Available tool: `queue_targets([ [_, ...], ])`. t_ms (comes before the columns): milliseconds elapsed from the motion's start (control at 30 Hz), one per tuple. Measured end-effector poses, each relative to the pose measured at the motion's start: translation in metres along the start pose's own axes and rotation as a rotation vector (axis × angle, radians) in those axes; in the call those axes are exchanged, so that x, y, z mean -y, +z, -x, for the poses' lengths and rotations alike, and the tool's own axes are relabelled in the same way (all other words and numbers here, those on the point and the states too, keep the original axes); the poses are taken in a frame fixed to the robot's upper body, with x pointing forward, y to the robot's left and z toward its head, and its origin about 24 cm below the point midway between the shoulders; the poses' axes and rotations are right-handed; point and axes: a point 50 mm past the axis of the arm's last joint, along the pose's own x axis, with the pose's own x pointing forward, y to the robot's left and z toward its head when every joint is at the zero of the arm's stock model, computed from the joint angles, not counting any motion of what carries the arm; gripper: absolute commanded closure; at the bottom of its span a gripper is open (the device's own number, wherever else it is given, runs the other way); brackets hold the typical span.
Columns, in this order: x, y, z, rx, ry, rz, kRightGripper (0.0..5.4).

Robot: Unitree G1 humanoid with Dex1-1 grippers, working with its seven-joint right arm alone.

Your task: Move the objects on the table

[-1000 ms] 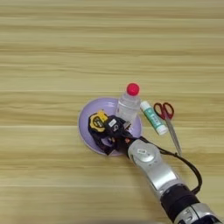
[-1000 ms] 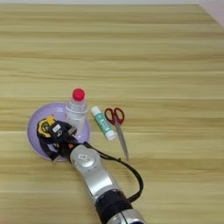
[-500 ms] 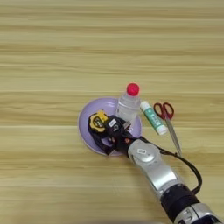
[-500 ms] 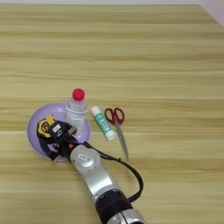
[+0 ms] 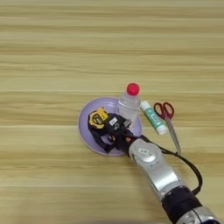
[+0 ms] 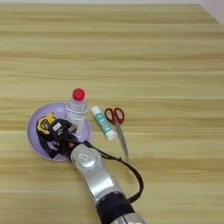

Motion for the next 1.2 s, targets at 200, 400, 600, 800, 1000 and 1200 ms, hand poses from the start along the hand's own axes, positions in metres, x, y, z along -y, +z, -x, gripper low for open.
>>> queue_targets([
  [200, 0.0, 0.004, 0.001, 0.02, 0.009, -0.007, 1.34],
  [400, 0.0, 0.009, 0.002, 0.049, 0.009, -0.006, 1.34],
  [600, -0.002, 0.012, 0.003, 0.066, 0.02, -0.017, 1.34],
  [800, -0.001, 0.021, 0.006, 0.116, 0.015, -0.024, 1.34],
  [1000, 0.0, 0.035, 0.01, 0.183, 0.013, -0.011, 1.34],
  [1200, -0.002, 0.038, 0.013, 0.204, 0.02, -0.01, 1.34],
])
